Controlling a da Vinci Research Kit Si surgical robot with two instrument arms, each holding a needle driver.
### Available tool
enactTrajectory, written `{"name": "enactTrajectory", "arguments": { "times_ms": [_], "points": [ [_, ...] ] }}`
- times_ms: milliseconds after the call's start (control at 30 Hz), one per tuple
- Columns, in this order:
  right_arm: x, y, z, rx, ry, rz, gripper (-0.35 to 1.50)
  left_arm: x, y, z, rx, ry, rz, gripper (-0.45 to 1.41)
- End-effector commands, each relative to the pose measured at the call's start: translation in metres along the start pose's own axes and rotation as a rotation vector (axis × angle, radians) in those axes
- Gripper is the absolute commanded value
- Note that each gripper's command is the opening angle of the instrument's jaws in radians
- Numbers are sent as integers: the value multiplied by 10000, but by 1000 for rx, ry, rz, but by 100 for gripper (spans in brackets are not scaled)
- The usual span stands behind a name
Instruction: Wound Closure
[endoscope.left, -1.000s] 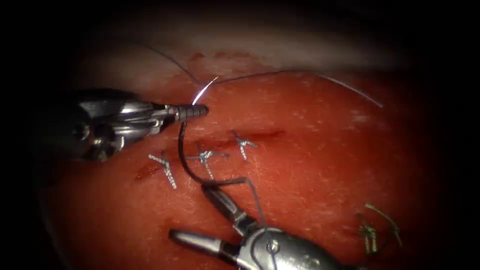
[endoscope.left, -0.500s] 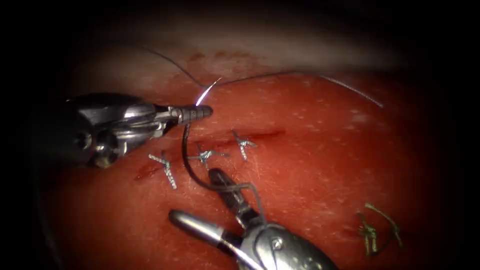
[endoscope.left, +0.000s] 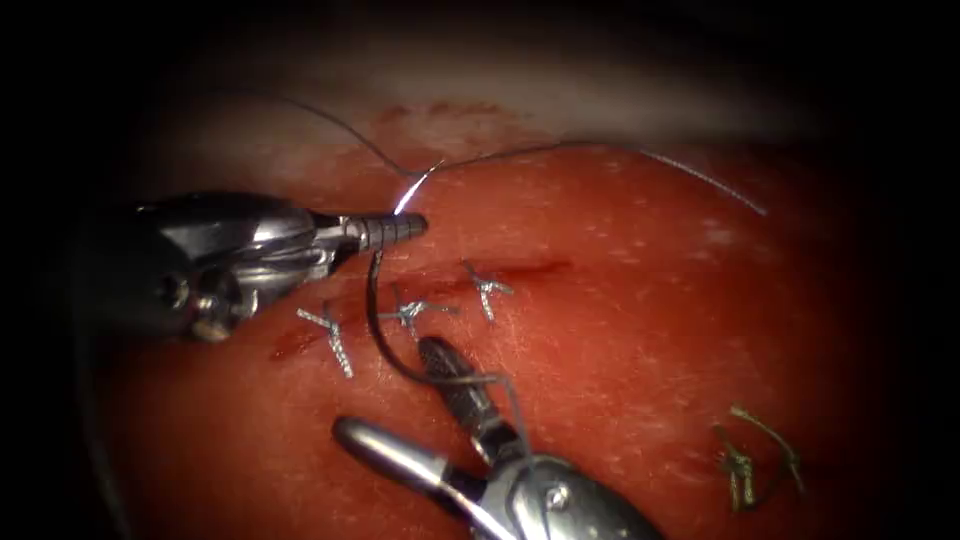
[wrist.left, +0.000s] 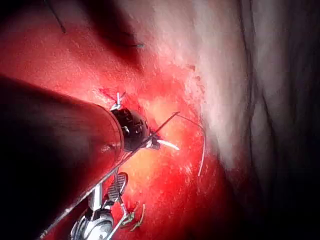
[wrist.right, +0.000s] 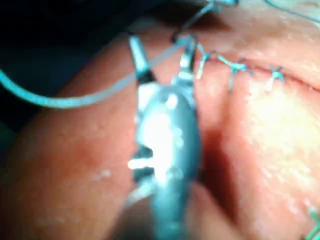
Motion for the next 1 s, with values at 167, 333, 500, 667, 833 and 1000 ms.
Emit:
{"name": "enactTrajectory", "arguments": {
  "times_ms": [167, 333, 500, 667, 833, 1000],
  "points": [
    [-3, 2, -2, -1, 19, 38, -35, -9, -2, 4, -6, -9, 23, -35],
    [-1, 5, -7, 3, 16, 56, -35, -9, -3, 1, -14, -7, 100, -35],
    [0, 14, -13, 23, -28, 36, -35, 1, -4, 11, -59, 20, 352, 70],
    [4, 35, -27, 86, -127, -110, -35, 9, -6, 20, -158, -42, 444, 78],
    [22, 65, -42, 154, -237, -305, -35, 10, -6, 19, -270, -181, 470, 78],
    [50, 83, -48, 281, -406, -659, -35, 14, -10, 10, -266, -385, 466, 78]
  ]
}}
